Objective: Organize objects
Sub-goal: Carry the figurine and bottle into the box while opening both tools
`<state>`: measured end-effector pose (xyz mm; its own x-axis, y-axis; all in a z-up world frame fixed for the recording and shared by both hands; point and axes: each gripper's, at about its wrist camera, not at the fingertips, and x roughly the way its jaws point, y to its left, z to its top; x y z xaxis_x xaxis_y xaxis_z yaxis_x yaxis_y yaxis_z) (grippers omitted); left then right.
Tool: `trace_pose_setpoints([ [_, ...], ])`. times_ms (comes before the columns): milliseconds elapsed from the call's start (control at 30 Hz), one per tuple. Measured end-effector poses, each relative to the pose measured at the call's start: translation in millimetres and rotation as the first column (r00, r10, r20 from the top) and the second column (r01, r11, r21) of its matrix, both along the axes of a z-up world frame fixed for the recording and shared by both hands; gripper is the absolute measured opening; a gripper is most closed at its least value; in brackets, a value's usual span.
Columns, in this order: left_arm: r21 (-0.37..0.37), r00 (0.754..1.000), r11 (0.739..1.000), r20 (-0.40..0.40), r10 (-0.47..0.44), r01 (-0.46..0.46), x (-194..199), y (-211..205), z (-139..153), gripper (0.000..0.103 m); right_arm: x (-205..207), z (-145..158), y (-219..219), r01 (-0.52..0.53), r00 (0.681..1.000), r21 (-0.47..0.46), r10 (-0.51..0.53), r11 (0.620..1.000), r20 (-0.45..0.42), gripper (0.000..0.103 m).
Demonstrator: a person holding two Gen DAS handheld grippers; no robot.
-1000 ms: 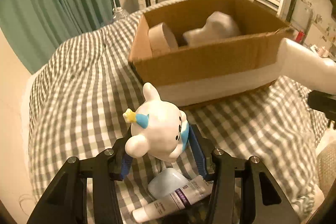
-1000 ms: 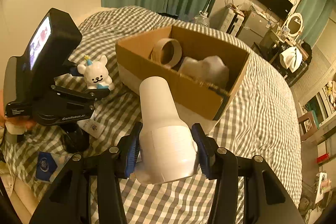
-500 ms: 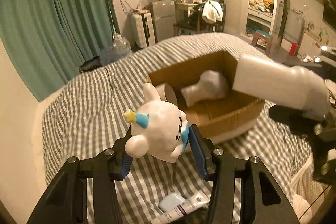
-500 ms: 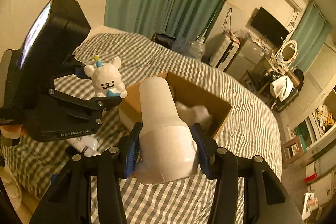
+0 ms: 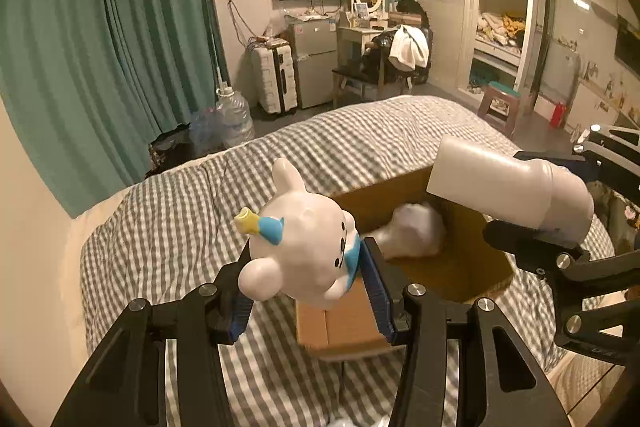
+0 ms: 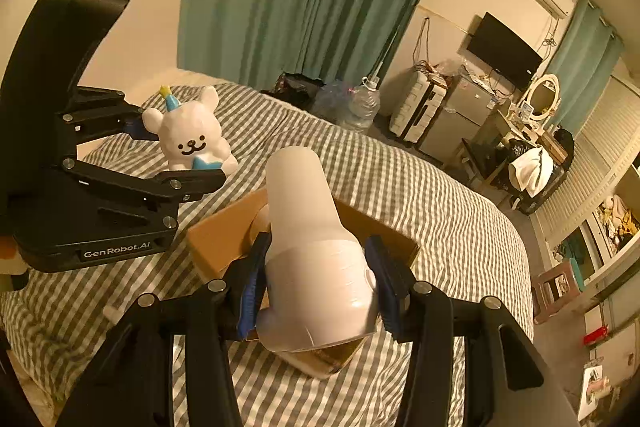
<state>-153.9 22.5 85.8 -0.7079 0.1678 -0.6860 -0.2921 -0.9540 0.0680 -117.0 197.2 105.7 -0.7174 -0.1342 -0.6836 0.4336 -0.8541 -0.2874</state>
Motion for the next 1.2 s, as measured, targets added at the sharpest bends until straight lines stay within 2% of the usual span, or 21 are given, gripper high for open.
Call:
trace_pose_setpoints([
  [133, -0.012, 1.000, 1.000, 0.016, -0.020, 0.020, -24, 9, -7, 0.050, -27, 1, 5, 0.022, 1.000, 0.007, -0.022, 1.000, 0.005, 0.047],
  [233, -0.005, 0.998, 0.999, 0.046, -0.036, 0.036, -39, 12, -19, 0.050, -46, -9, 8, 0.037, 0.999, 0.030, -0.038, 0.999, 0.022, 0.047],
  [467, 0.018, 0.986, 0.997, 0.149, -0.071, 0.069, -78, 27, -67, 0.050, -92, -66, 18, 0.042, 0.987, 0.057, -0.050, 0.997, 0.152, 0.047],
  [633, 0.017, 0.973, 0.993, 0.199, -0.114, 0.113, -92, 34, -95, 0.050, -116, -105, 24, 0.037, 0.970, 0.075, -0.054, 0.996, 0.236, 0.047],
  [900, 0.018, 0.948, 0.979, 0.247, -0.201, 0.203, -86, 37, -125, 0.050, -108, -143, 33, -0.004, 0.957, 0.079, -0.019, 0.997, 0.288, 0.047],
  [1033, 0.014, 0.942, 0.975, 0.255, -0.218, 0.222, -85, 40, -135, 0.050, -109, -146, 37, -0.021, 0.958, 0.081, -0.003, 0.996, 0.288, 0.047],
  [1200, 0.016, 0.942, 0.973, 0.249, -0.225, 0.229, -84, 45, -133, 0.052, -104, -145, 36, -0.024, 0.957, 0.075, 0.001, 0.997, 0.291, 0.048],
])
